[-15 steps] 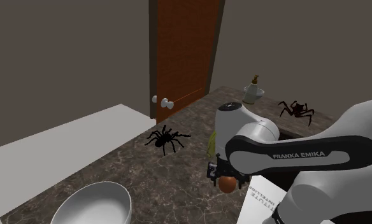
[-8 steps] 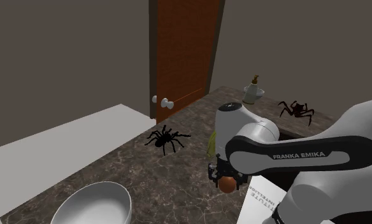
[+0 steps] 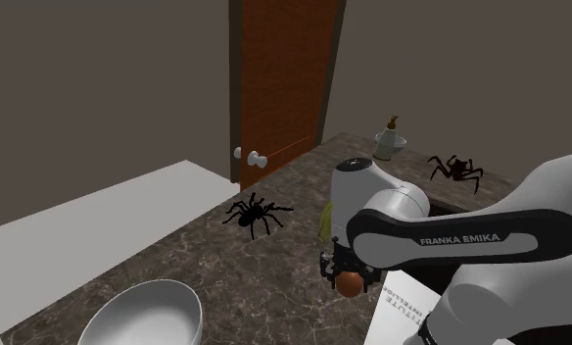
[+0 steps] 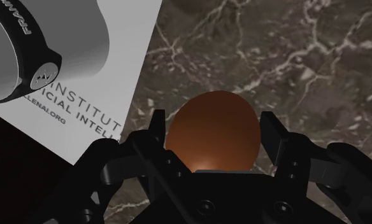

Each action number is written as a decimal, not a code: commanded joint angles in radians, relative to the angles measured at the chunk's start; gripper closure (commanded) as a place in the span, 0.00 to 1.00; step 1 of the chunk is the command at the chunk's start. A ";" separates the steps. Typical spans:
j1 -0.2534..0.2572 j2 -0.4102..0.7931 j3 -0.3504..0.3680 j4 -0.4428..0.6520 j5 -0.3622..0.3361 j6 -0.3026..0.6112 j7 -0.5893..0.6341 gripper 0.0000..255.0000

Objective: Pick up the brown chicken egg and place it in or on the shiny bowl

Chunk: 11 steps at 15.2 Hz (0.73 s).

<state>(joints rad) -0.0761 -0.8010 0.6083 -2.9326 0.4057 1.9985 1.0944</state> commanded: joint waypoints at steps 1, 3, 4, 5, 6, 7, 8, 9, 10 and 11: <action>0.000 -0.012 -0.007 0.007 -0.006 -0.019 -0.001 1.00; 0.000 -0.033 -0.022 0.023 -0.017 -0.057 -0.002 1.00; -0.001 -0.043 -0.029 0.032 -0.023 -0.075 -0.003 1.00; -0.001 -0.053 -0.036 0.040 -0.028 -0.093 -0.003 1.00; -0.002 -0.062 -0.043 0.049 -0.034 -0.110 -0.004 1.00; -0.003 -0.070 -0.050 0.059 -0.039 -0.128 -0.004 1.00; -0.004 -0.078 -0.057 0.068 -0.045 -0.145 -0.005 1.00; -0.005 -0.086 -0.063 0.078 -0.051 -0.161 -0.006 1.00; -0.006 -0.092 -0.070 0.087 -0.056 -0.178 -0.006 1.00; -0.007 -0.099 -0.076 0.097 -0.062 -0.194 -0.007 1.00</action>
<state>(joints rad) -0.0793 -0.8975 0.5387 -2.8482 0.3514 1.8200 1.0893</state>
